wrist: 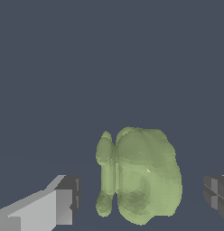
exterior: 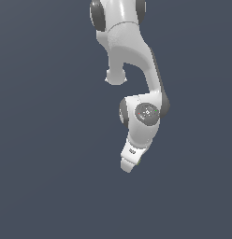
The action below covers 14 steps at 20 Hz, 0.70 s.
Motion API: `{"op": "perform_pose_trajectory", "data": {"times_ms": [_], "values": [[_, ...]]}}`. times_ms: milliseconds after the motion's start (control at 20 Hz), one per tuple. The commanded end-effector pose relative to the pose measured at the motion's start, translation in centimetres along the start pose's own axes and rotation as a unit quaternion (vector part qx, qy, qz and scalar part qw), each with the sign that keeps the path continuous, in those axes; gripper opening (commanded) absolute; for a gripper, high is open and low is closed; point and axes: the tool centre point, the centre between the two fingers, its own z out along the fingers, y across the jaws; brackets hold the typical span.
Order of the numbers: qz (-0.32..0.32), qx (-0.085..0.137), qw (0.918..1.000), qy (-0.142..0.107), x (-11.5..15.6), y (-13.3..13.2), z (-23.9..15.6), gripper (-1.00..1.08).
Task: Pick up the object and move it to a goal position.
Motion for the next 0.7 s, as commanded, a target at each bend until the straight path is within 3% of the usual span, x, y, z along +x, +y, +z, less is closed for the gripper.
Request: {"op": "perform_pose_trajectory", "data": {"times_ms": [0, 400, 450, 650], "values": [[-0.001, 0.001, 1.0000, 0.000, 0.0, -0.1, 1.5, 1.00], [-0.001, 0.001, 1.0000, 0.000, 0.1, 0.0, 2.7, 1.00], [-0.001, 0.001, 1.0000, 0.000, 0.1, 0.0, 2.7, -1.00], [-0.001, 0.001, 1.0000, 0.000, 0.1, 0.0, 2.7, -1.00]]}}
